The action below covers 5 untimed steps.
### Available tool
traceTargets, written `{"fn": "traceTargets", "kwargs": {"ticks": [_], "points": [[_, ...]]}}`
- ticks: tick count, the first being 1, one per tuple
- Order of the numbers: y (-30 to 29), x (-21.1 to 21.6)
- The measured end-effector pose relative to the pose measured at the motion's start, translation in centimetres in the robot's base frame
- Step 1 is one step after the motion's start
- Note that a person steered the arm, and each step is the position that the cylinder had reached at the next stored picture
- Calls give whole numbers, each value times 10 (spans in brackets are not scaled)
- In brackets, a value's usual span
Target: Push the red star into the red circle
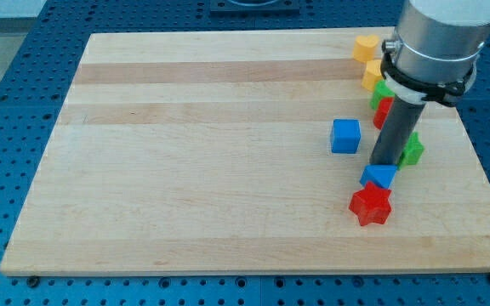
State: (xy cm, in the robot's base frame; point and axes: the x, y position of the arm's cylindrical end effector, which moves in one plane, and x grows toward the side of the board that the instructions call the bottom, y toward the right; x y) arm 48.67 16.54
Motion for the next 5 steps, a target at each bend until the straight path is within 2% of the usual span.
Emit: {"fn": "traceTargets", "kwargs": {"ticks": [2,3,4,5], "points": [[24,-5],[27,10],[65,24],[82,16]]}}
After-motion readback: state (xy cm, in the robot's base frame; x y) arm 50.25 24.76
